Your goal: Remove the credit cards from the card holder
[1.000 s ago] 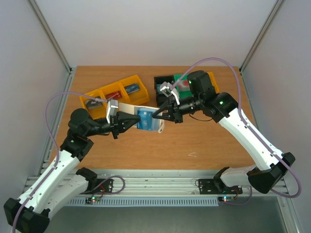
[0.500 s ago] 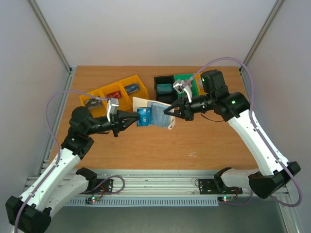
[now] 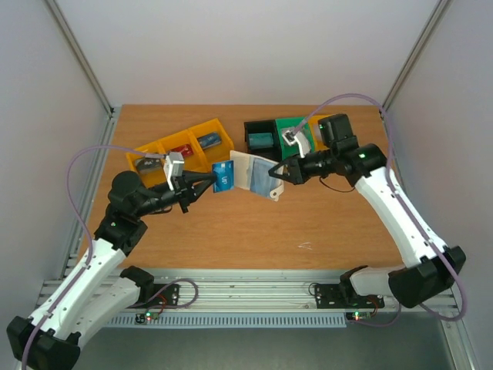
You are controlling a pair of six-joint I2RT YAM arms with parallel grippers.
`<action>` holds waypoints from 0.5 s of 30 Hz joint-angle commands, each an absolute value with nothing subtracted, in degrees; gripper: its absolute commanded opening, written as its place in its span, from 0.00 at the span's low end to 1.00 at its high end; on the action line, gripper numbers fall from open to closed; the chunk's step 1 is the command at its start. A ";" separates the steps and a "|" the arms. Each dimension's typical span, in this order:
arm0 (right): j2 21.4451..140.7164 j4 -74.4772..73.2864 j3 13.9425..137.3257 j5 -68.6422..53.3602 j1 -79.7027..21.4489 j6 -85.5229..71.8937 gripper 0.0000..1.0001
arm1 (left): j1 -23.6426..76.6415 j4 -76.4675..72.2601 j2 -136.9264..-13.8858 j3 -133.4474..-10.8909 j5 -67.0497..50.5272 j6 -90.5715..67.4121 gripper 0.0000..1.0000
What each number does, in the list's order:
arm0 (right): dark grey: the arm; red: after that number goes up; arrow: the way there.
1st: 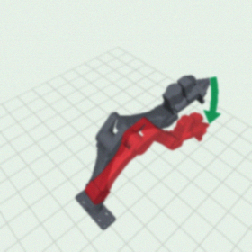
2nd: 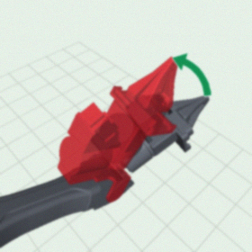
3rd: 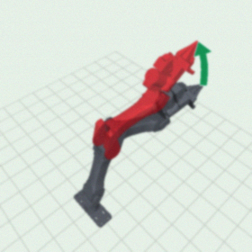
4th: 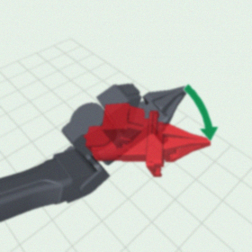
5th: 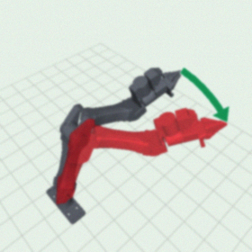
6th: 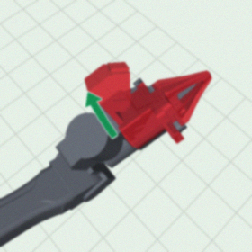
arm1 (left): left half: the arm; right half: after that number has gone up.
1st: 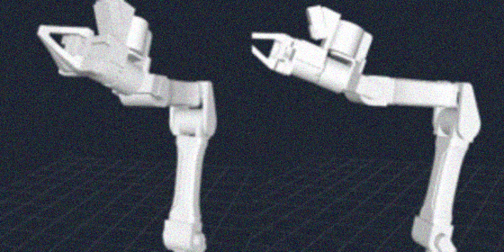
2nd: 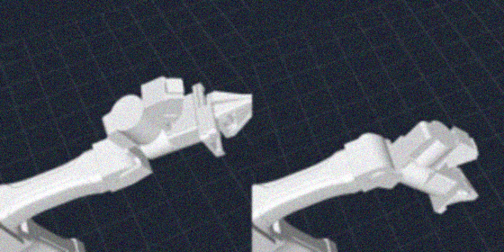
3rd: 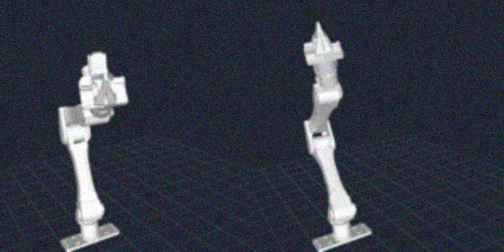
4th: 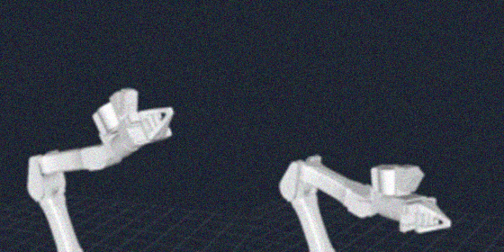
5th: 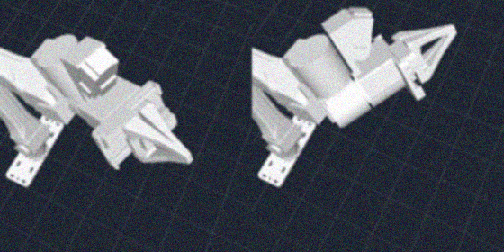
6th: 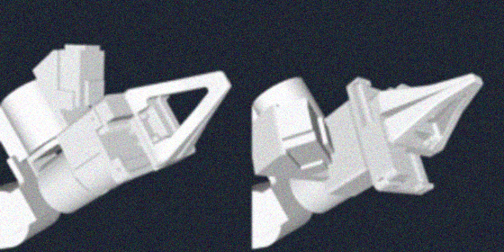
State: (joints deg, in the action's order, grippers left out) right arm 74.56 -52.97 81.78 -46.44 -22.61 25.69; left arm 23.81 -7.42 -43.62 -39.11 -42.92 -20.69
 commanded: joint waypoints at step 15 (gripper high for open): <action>96.26 -34.75 60.83 -51.60 -28.56 11.09 0.01 | 23.48 -7.25 -42.28 -37.71 -37.27 -20.32 0.00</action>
